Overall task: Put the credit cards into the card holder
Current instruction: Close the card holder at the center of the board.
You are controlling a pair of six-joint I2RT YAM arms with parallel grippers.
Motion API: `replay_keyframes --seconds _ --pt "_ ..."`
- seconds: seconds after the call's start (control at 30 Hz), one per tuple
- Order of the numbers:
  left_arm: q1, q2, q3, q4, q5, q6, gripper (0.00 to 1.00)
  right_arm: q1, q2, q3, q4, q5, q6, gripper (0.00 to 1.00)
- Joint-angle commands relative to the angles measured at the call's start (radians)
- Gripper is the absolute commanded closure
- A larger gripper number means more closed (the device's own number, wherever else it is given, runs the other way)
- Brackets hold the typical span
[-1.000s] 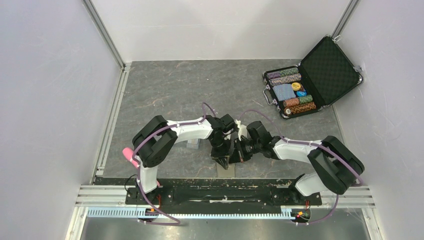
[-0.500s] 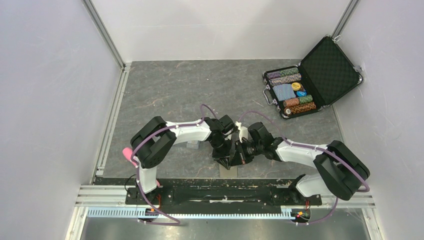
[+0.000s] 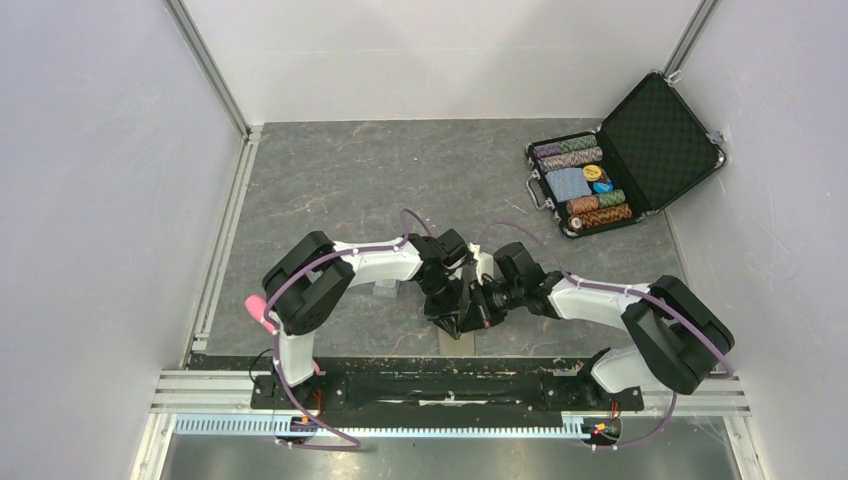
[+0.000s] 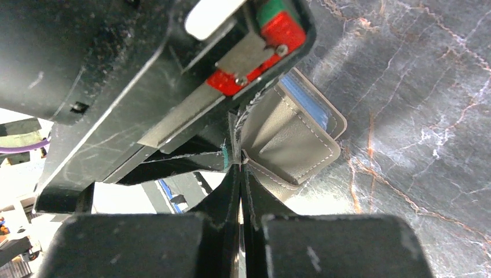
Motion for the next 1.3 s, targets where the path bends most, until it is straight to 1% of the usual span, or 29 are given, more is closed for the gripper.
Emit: replay_keyframes --seconds 0.0,0.3,0.53,0.63,0.73,0.83,0.93,1.07,1.27 --pt "0.010 0.093 -0.032 0.166 -0.148 -0.038 0.98 0.022 0.085 -0.036 -0.176 0.258 -0.105 1.00" --pt "0.018 0.142 -0.003 0.161 -0.138 -0.035 0.98 0.032 0.138 -0.022 -0.299 0.432 -0.124 1.00" --pt "0.031 0.161 0.010 0.178 -0.128 -0.048 0.98 0.060 0.177 0.000 -0.333 0.521 -0.116 1.00" --pt "0.039 0.151 0.021 0.181 -0.121 -0.047 0.98 0.063 0.185 0.007 -0.332 0.525 -0.121 1.00" --pt "0.041 0.123 0.021 0.193 -0.112 -0.046 0.97 0.063 0.154 0.015 -0.326 0.514 -0.120 1.00" --pt "0.040 0.083 0.000 0.209 -0.108 -0.056 0.89 0.063 0.120 0.033 -0.317 0.482 -0.105 1.00" --pt "0.041 0.042 -0.028 0.212 -0.120 -0.063 0.85 0.061 0.094 0.072 -0.321 0.465 -0.096 1.00" --pt "0.040 0.010 -0.065 0.209 -0.141 -0.064 0.85 0.057 0.081 0.135 -0.350 0.461 -0.090 1.00" --pt "0.040 -0.008 -0.056 0.164 -0.188 -0.043 0.87 0.056 0.087 0.191 -0.377 0.465 -0.095 1.00"
